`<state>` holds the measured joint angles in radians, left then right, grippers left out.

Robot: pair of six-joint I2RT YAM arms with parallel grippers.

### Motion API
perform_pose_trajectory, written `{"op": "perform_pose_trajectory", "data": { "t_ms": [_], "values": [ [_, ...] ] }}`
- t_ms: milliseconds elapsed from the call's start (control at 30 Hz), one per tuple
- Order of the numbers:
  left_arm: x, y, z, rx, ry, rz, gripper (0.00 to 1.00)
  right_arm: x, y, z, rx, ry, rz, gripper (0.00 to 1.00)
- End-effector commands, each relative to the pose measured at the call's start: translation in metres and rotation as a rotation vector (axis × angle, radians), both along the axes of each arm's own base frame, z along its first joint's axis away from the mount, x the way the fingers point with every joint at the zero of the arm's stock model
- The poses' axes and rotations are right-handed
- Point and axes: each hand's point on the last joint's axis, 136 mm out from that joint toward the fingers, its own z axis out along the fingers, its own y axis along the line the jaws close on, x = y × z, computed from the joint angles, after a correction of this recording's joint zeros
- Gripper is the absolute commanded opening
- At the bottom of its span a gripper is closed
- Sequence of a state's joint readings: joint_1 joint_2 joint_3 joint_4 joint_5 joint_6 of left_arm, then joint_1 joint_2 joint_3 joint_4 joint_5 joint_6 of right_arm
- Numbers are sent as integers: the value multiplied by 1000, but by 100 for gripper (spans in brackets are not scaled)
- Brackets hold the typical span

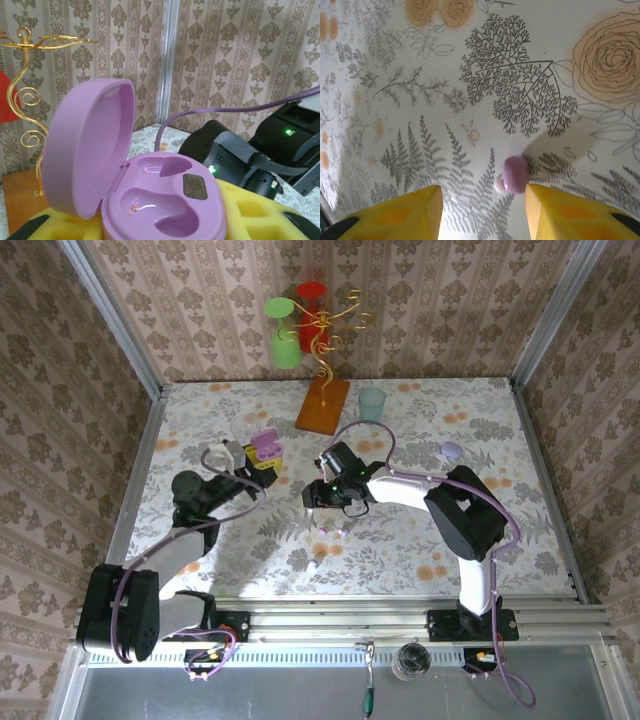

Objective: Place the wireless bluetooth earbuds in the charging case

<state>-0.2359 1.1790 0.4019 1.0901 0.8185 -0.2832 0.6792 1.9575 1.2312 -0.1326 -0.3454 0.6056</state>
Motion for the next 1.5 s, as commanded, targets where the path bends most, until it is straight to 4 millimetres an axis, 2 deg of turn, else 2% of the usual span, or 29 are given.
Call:
{"op": "perform_pose_trajectory", "data": {
  "t_ms": [0,267,867,1100,1467],
  "values": [
    [-9,-1,0,29,-27,-16,32,5,2,-7,5,52,-25,48],
    [-12,-3,-5,56,-25,-20,33,5,1,-21,10,105,-23,47],
    [-17,-5,-9,47,-23,-40,34,-2,10,-22,89,163,5,36],
    [-18,-6,-9,49,-22,-44,34,0,12,-29,92,185,-8,29],
    [-18,-7,-12,56,-22,-48,34,1,8,-45,70,230,-57,27]
  ]
}}
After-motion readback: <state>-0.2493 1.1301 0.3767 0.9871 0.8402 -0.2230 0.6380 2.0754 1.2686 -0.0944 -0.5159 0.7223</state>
